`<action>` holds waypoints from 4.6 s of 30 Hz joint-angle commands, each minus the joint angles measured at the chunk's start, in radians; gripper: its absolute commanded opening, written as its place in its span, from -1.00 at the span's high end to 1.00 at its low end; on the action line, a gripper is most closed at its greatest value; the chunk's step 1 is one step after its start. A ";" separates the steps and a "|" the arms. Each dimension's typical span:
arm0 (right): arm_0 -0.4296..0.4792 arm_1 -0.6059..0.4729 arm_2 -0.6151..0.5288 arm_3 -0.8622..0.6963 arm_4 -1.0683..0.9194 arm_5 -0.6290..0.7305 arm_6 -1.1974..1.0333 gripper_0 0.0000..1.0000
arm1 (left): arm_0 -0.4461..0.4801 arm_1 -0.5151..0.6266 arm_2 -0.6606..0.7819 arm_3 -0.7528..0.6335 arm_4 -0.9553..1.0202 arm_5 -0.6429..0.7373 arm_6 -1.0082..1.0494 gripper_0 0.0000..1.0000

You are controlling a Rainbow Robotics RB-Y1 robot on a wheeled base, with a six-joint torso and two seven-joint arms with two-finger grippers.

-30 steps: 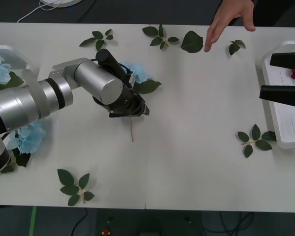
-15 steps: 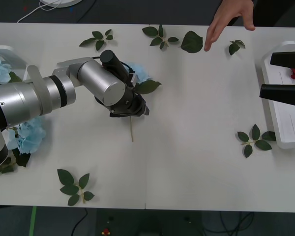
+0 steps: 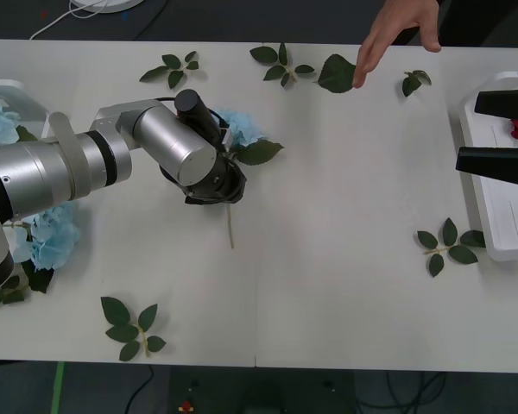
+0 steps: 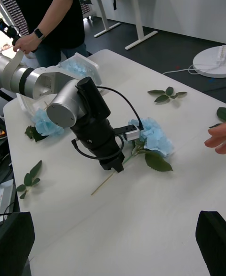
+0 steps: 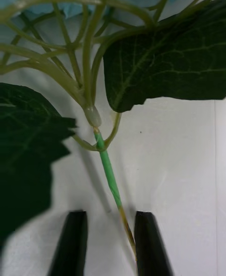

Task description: Place the red flowers into the right box and the blue flowers into the left box. If a person shows an open palm, hand one flower to the person first, then continue sorting.

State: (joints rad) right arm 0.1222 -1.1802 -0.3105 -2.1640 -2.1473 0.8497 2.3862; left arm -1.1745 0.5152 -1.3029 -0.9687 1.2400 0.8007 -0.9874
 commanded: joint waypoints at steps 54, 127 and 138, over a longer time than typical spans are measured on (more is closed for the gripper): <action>0.016 0.016 -0.024 -0.022 -0.017 -0.020 0.024 -1.00 | -0.067 -0.020 1.183 -0.216 0.093 0.331 -0.148 1.00; 0.016 0.016 -0.024 -0.022 -0.017 -0.021 0.024 -1.00 | 0.036 -0.135 0.740 -0.216 0.285 -0.626 -0.761 1.00; 0.016 0.016 -0.024 -0.022 -0.017 -0.021 0.024 -1.00 | 0.036 -0.135 0.740 -0.216 0.285 -0.626 -0.761 1.00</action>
State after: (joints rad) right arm 0.1229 -1.1801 -0.3105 -2.1644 -2.1508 0.8378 2.3864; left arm -1.1404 0.3817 -0.5634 -1.1505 1.5162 0.1894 -1.7519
